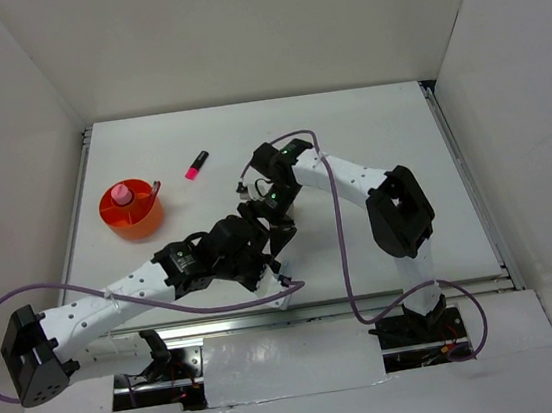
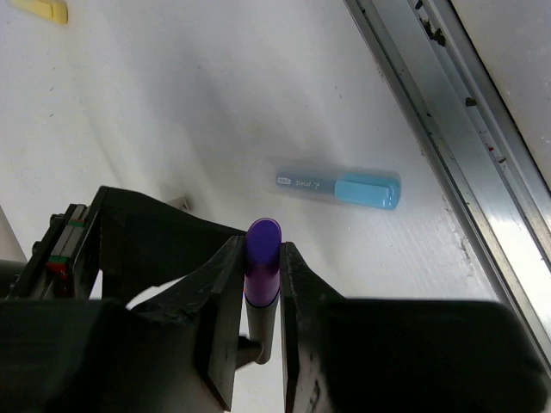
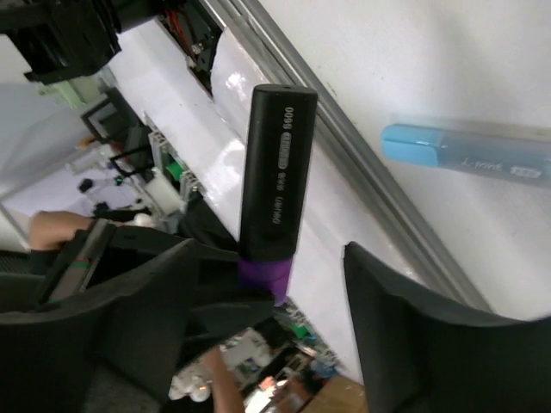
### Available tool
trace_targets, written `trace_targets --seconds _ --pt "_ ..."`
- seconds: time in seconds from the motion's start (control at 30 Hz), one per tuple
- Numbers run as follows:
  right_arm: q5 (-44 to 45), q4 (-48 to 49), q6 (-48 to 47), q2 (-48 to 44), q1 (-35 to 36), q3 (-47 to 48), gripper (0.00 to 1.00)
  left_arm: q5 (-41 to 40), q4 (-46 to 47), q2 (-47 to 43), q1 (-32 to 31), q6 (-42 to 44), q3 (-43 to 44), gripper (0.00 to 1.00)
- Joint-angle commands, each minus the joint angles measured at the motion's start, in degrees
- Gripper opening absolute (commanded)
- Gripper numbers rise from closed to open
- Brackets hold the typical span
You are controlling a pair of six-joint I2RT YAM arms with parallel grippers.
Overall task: Sort the stationery into containers
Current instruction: Place the pen in the storage box.
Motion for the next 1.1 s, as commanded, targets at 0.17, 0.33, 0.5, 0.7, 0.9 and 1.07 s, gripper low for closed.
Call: trace_targets --seconds 0.17,0.33,0.5,0.7,0.9,1.07 --pt "-2.06 -2.18 -2.43 -6.68 -4.18 1.11 0.86 -0.92 -3.78 -6.57 0.51 -11.17 2.94 0.0" --pt "-0.05 -2.8 -5.51 -8.17 -12.86 3.31 0.87 1.18 -5.19 -12.36 6.02 -19.07 3.38 0.0" --pt "-2.32 -2.97 -6.92 -9.49 -20.96 2.78 0.86 7.93 -1.16 -16.24 26.14 -28.2 3.03 0.0" --pt "-2.68 -3.15 -7.36 -9.31 -24.76 2.7 0.86 19.8 10.85 -14.14 61.6 -40.49 1.99 0.0" --pt "-2.41 -2.63 -7.53 -8.96 -24.05 1.82 0.86 25.53 25.21 -6.85 79.33 -52.39 3.2 0.0" --pt "-2.24 -2.71 -7.71 -7.91 -23.26 1.9 0.85 24.23 37.32 -3.25 79.79 -59.33 4.44 0.0"
